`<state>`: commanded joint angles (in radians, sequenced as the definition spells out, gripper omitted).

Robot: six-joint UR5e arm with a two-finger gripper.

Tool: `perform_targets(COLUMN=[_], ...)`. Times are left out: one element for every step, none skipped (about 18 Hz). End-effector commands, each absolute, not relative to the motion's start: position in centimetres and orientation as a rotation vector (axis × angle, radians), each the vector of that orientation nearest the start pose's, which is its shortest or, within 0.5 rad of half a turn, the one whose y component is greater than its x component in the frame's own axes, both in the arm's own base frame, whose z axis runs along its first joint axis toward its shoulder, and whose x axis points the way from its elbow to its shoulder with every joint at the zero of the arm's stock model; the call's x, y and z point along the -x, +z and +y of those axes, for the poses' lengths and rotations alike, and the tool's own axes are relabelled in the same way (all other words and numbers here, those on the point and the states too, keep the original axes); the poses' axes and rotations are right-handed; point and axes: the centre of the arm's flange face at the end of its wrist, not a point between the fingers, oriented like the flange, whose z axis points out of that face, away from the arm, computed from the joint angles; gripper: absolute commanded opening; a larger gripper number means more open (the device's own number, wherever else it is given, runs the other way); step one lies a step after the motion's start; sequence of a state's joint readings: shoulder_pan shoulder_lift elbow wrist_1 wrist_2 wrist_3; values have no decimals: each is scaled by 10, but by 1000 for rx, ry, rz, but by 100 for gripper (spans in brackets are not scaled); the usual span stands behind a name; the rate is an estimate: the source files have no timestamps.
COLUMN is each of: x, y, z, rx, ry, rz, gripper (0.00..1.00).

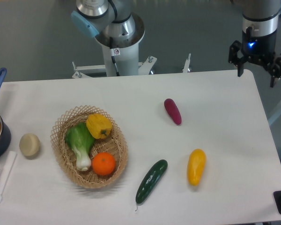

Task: Pick up the mango from the table
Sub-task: 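Move the open gripper down and toward the yellow mango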

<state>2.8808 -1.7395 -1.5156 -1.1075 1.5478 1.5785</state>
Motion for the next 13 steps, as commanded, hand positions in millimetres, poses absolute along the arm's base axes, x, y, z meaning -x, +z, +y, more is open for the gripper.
perform_targets(x=[534, 533, 532, 531, 530, 529, 529, 527, 526, 525, 525, 525, 522], y=[478, 476, 475, 475, 475, 474, 474, 465, 460, 456, 453, 452, 452], z=[283, 284, 285, 287, 289, 291, 291, 293, 295, 296, 297, 298, 305], rx=[3000, 3001, 3003, 3006, 3009, 3009, 3010, 3004, 3004, 3003, 2997, 2997, 2993], ry=[526, 521, 515, 514, 515, 512, 513, 490, 474, 460, 448, 442, 439], rz=[412, 414, 419, 425, 424, 424, 424, 421, 412, 399, 370, 319, 270], gripper=[100, 100, 100, 100, 100, 100, 100, 100, 100, 100, 100, 100, 100])
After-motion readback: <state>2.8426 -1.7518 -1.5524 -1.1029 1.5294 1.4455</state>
